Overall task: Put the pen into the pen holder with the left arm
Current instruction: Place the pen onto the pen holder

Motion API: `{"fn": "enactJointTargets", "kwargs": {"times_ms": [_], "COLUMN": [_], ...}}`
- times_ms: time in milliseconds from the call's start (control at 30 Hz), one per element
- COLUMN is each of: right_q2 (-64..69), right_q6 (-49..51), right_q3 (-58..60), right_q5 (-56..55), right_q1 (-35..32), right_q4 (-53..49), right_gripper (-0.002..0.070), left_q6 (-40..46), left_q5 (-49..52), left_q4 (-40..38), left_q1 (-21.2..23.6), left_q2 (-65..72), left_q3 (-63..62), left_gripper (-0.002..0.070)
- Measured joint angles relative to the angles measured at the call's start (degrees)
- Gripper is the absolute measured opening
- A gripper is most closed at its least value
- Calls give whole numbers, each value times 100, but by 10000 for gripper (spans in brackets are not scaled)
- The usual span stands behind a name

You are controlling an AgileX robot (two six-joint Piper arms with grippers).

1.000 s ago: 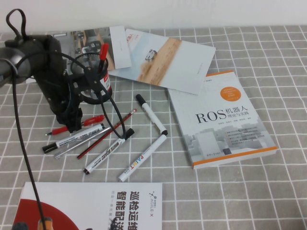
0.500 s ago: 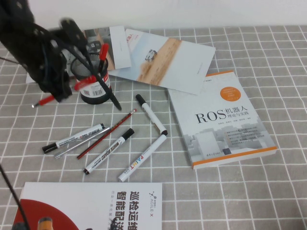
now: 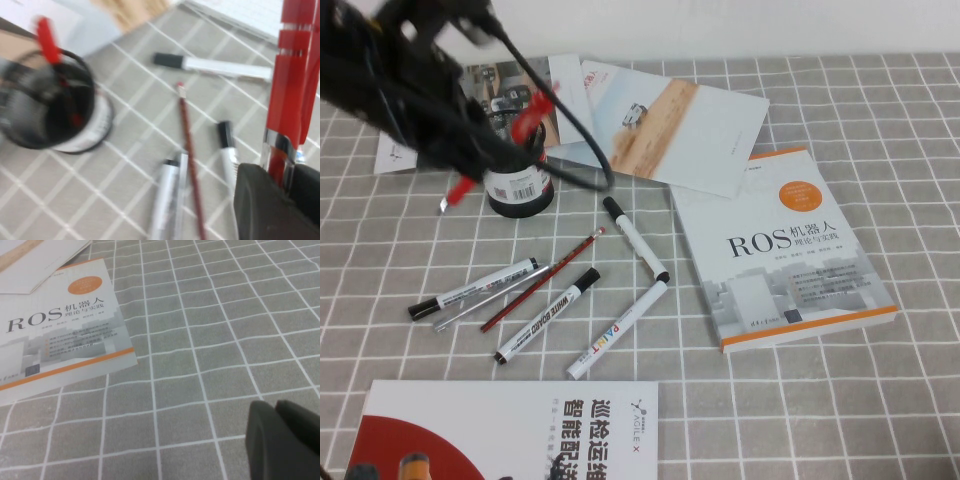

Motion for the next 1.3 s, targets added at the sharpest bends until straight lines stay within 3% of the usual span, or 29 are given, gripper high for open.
{"fn": "enactJointTargets", "kwargs": {"times_ms": [167, 267, 567, 667, 800, 900, 1100, 1300], "right_q2": [0, 0, 0, 0, 0, 0, 0, 0], "right_q6": [0, 0, 0, 0, 0, 0, 0, 0], "right_q3": [0, 0, 0, 0, 0, 0, 0, 0], "right_q5": [0, 0, 0, 0, 0, 0, 0, 0], "right_q1": [0, 0, 0, 0, 0, 0, 0, 0], "right_q4": [0, 0, 0, 0, 0, 0, 0, 0], "right_gripper": [-15, -15, -15, -15, -15, -15, -15, -15], "left_q6": [-39, -55, -796, -1715, -3745, -4748, -5259, -5362], "left_q5": [-391, -1144, -5664, -6695, -7587, -8329, -9605, -10058], "left_q4": [-25, -103, -532, -41, 1531, 2426, 2745, 2785], "left_q1": [-196, -219, -282, -282, -282, -282, -282, -282], "left_q2": [-256, -556, -1990, -2053, -2027, -1869, -1166, -159], "left_q3": [817, 1398, 4027, 4473, 4760, 4775, 4704, 3986], "left_gripper": [70, 70, 70, 70, 70, 70, 70, 70]}}
